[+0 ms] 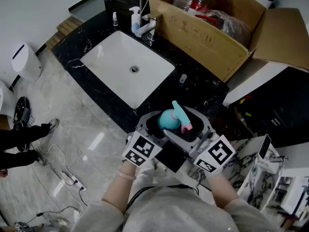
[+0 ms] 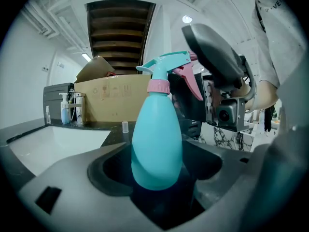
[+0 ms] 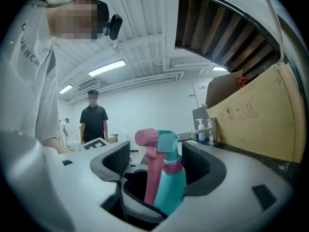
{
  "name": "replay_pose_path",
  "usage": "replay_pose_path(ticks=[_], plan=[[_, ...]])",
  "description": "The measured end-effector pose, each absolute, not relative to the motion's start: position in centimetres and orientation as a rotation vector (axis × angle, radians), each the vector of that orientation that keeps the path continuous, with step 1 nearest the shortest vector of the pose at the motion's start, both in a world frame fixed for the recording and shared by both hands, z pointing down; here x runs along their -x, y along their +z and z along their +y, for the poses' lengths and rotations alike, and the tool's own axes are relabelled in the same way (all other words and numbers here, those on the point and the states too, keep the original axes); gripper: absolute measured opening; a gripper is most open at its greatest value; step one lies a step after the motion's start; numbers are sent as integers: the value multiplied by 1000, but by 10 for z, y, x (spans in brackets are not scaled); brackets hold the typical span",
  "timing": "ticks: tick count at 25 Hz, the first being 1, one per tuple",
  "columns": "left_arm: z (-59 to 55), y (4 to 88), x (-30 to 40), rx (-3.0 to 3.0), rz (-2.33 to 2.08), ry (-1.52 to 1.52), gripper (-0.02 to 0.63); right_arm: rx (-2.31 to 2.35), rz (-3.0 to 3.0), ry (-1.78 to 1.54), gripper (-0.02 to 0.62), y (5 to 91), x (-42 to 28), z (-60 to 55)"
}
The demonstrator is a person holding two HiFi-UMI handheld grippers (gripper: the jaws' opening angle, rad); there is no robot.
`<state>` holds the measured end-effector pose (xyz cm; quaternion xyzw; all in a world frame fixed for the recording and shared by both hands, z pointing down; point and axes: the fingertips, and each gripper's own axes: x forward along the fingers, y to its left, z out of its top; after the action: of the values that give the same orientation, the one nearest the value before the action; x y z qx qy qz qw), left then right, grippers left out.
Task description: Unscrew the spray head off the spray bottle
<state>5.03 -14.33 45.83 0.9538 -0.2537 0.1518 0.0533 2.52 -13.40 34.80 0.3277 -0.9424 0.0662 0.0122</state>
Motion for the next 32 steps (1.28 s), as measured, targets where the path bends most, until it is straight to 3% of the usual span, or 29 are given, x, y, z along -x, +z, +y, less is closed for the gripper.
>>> replay_pose_path(ticks=[4,11,22,27,32], plan=[[-143,459,-50,-2896,-770,461,334,-1084,-2875,234,286,360,-47,-134],[-142,459,-49,-2893,-765,463,334,-1326,-2798,335,245,365,-103,-154],[-143,458,-50,-2886,-770,466,334,-1297,-2865,276,162,349,-80,-122],[-143,459,-49,-2881,-779,470,334,-1228,-2812,416,179,372,-54,-136],[-143,459,-49,-2875,-789,471,334,-1226,-2773,340,187,369,-42,-153]])
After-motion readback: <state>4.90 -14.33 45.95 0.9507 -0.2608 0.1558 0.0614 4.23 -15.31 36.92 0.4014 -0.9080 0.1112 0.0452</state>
